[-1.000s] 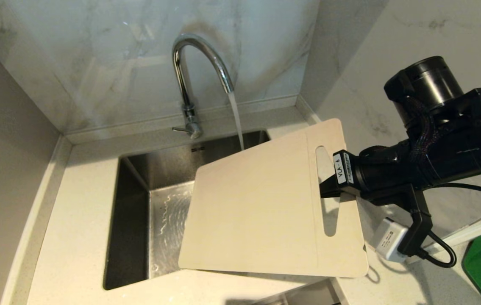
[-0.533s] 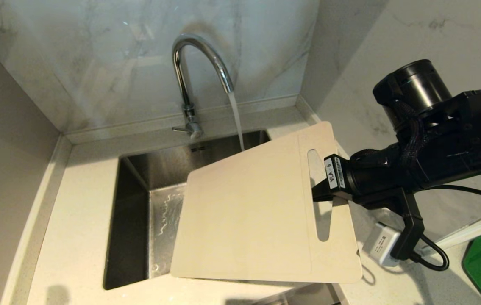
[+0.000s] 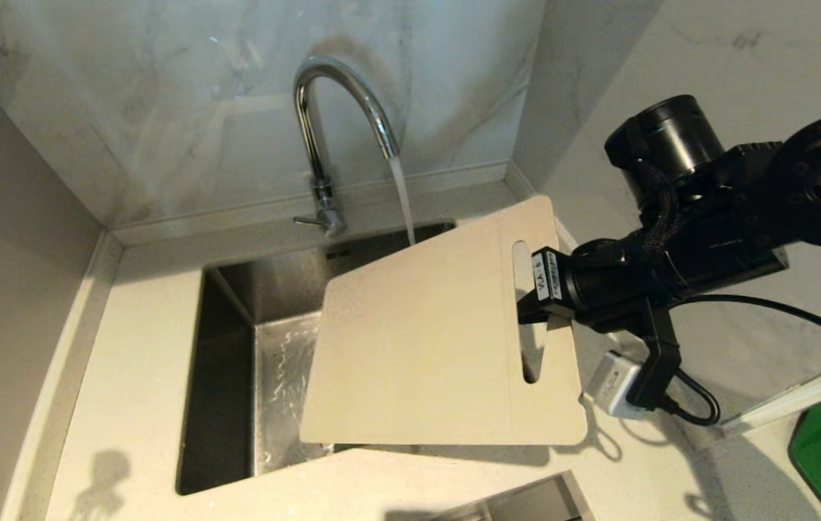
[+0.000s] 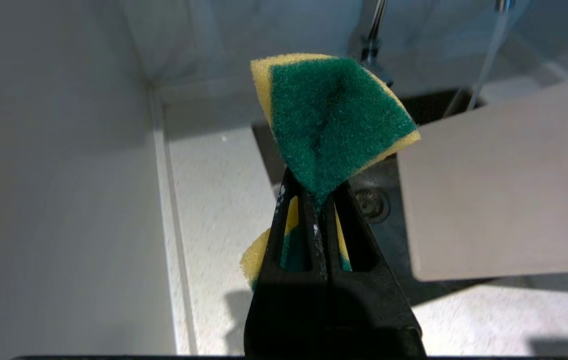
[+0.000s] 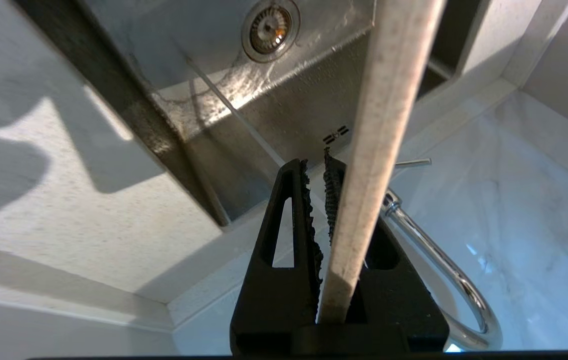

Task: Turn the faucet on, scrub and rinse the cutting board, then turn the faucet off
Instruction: Scrub the cutting board underwater

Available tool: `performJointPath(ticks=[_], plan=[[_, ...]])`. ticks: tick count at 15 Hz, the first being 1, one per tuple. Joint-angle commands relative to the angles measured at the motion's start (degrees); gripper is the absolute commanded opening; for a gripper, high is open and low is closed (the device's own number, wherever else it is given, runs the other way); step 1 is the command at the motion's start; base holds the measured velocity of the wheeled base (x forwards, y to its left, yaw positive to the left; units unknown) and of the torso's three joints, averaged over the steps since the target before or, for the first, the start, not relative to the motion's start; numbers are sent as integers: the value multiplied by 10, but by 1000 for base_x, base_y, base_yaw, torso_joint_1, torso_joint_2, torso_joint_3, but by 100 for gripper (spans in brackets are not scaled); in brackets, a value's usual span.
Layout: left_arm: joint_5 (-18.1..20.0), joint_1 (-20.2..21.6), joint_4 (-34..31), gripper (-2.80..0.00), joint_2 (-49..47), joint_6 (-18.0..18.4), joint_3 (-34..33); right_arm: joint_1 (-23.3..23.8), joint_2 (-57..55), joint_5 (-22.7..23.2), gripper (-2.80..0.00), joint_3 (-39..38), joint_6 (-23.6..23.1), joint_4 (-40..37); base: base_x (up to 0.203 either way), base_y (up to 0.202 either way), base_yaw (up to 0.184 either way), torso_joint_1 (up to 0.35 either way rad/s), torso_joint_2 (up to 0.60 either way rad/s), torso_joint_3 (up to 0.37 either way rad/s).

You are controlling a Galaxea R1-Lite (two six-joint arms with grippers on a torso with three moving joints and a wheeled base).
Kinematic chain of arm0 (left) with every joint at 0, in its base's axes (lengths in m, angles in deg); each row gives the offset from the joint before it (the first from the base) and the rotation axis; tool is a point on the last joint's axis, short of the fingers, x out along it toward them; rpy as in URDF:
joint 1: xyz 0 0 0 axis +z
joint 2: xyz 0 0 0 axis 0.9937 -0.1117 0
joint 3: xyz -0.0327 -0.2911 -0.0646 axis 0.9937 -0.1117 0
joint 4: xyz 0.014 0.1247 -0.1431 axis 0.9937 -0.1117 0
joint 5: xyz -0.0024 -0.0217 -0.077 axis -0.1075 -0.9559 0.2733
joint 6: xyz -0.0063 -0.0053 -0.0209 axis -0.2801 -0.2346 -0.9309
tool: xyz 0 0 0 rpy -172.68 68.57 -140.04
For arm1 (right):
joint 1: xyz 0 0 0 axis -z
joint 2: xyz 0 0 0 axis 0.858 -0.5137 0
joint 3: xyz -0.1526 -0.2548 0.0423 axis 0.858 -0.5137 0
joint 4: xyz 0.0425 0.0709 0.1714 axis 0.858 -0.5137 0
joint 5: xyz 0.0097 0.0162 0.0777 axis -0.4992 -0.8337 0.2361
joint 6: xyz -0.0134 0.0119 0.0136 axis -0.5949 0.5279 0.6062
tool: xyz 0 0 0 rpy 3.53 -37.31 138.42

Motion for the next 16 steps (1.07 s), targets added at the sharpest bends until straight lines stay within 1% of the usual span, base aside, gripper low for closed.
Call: performJointPath(ticks=[1, 3, 4, 5, 6, 7, 10, 15, 16], plan=[[5, 0, 10, -280, -73, -12, 59, 0, -40, 0, -280, 29, -9, -3, 0, 0, 0, 0, 0, 0], [10, -1, 20, -280, -127, -29, 120, 0, -56, 0, -280, 39, -9, -3, 0, 0, 0, 0, 0, 0], [23, -2, 22, -280, -147, -32, 149, 0, -64, 0, -280, 44, -9, -3, 0, 0, 0, 0, 0, 0], [47, -3, 22, -280, -165, -35, 174, 0, -72, -1, -280, 53, -9, -2, 0, 0, 0, 0, 0, 0], [66, -4, 23, -280, -182, -36, 187, 0, -80, -1, -280, 64, -9, -2, 0, 0, 0, 0, 0, 0], [77, -5, 24, -280, -195, -37, 198, 1, -89, 0, -280, 73, -9, -3, 0, 0, 0, 0, 0, 0], [83, -36, 25, -280, -215, -38, 217, 2, -110, 0, -280, 90, -9, -3, 0, 0, 0, 0, 0, 0], [84, -59, 34, -280, -245, -38, 230, 4, -130, -4, -280, 103, -9, -9, 0, 0, 0, 0, 0, 0], [84, -69, 36, -280, -250, -38, 231, 5, -134, -4, -280, 105, -9, -10, 0, 0, 0, 0, 0, 0]])
